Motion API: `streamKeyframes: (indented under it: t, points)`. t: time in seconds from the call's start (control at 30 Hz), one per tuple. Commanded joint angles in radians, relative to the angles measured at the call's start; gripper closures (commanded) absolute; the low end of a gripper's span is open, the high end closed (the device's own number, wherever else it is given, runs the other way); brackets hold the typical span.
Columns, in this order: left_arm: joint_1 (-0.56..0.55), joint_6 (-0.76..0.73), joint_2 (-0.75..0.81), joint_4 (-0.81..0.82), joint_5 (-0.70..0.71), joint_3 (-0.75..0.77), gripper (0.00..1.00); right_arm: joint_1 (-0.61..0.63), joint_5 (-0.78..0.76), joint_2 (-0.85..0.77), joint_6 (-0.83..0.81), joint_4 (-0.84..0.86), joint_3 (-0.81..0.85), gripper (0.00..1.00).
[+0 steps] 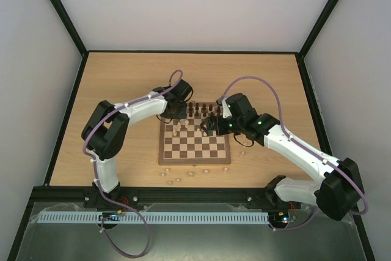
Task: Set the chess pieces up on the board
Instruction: Place the chess piece on the chessboard.
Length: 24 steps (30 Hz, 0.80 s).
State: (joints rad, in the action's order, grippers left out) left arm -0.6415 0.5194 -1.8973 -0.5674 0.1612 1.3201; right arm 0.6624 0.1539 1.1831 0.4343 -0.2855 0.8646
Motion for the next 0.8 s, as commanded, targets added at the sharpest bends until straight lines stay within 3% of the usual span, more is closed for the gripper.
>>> streamKeyframes:
  t: [0.0,0.43,0.77]
  points:
    - [-0.003,0.009,0.014,-0.063,0.006,-0.037,0.84,0.002,0.012,0.012,0.005,-0.007,-0.012,0.00]
    - [-0.003,0.009,0.020,-0.051,-0.002,-0.029,0.76,0.001,0.015,0.010,0.004,-0.006,-0.013,0.00]
    - [-0.010,0.005,0.027,-0.039,-0.031,-0.012,0.75,0.002,0.016,0.010,0.005,-0.004,-0.015,0.00]
